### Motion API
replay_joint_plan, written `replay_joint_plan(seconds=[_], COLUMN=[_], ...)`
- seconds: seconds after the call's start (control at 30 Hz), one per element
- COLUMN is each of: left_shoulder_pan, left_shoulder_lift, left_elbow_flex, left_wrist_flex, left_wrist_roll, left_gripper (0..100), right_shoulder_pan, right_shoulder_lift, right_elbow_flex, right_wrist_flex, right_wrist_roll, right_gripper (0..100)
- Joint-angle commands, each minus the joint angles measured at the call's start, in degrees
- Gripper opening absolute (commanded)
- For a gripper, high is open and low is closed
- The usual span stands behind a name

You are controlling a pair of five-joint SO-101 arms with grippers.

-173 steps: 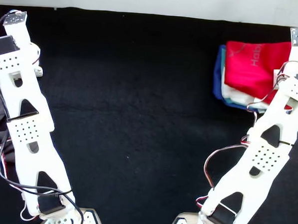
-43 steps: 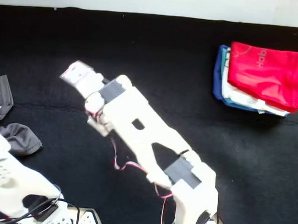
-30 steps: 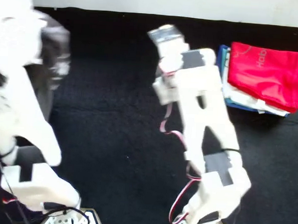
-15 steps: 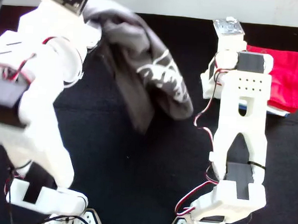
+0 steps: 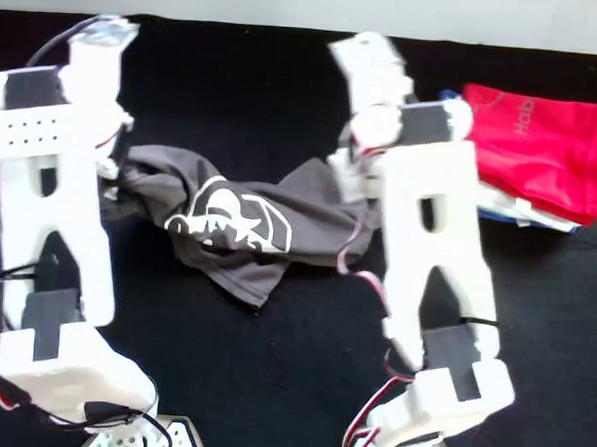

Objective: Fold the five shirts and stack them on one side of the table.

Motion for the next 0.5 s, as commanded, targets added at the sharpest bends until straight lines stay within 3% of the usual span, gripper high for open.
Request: replay_joint_plan(seconds=[0.0,0.17,0.27,0.47], left_shoulder_pan=[-4.1,-6.5,-6.6,-7.1], left_shoulder_lift=[-0.4,-0.6,-1.0,-0.9], left_elbow_flex=[5.2,14.3,20.2,29.9], left_wrist_flex=[-4.3,-4.4,-3.8,3.2], left_wrist_roll=[-0.1,-5.7,-7.3,-11.0], left_gripper=[1,1,1,1], right_shoulder_pan=[-3.7,-4.0,-4.1,-5.3], right_shoulder_lift=[0.4,8.7,13.5,18.7], right_elbow_flex=[1.8,7.1,7.1,-0.7], right_wrist_flex=[-5.8,-14.3,-16.7,-19.1], right_wrist_roll=[0.3,0.1,-0.8,-4.0], right_gripper=[10.9,11.7,17.3,23.9])
